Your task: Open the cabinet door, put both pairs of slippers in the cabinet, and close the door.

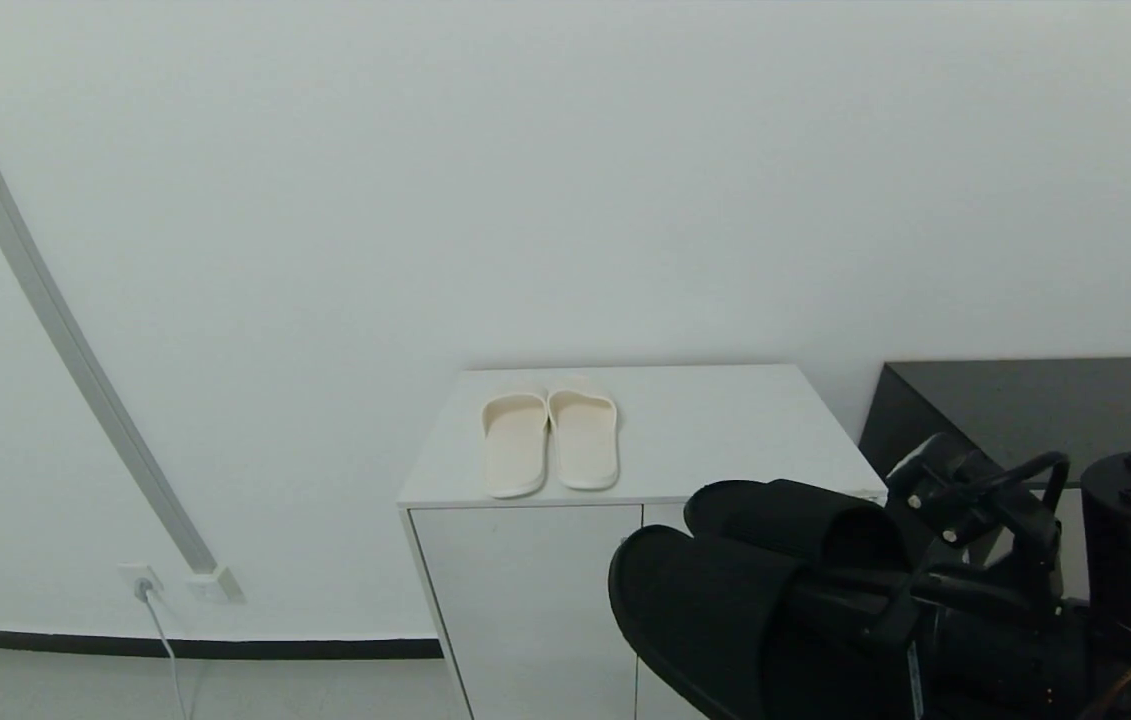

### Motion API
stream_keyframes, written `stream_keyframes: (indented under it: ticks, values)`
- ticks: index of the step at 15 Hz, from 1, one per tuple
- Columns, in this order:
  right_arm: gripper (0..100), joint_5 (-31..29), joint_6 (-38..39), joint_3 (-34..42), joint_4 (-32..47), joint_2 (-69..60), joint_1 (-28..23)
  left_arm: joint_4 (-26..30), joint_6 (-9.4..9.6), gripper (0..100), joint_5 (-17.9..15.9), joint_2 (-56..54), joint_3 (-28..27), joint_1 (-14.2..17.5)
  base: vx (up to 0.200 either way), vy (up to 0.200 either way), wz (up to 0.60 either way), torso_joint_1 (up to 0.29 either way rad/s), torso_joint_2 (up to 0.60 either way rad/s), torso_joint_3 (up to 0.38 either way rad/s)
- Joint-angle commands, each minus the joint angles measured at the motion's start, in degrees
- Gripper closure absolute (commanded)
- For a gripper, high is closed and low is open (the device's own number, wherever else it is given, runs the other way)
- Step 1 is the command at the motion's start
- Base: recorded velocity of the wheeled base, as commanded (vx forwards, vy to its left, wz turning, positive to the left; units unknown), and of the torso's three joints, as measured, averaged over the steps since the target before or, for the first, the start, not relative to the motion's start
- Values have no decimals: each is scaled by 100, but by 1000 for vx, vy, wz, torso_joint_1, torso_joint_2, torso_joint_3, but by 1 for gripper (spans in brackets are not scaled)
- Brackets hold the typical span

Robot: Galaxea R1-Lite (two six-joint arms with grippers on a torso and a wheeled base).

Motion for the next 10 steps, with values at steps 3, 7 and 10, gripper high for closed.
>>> stream_keyframes:
  ticks: [3,7,10]
  values:
    - [100,-11,-13,29,0,49,-3,-1,-13,100,3,0,0,1,0,0,0,0,0,0]
    - [100,-11,-22,38,0,49,-3,-1,-4,100,12,0,0,1,0,0,0,0,0,0]
    - [100,-2,-31,47,8,49,-3,-1,-4,100,12,0,0,1,0,0,0,-78,169,93]
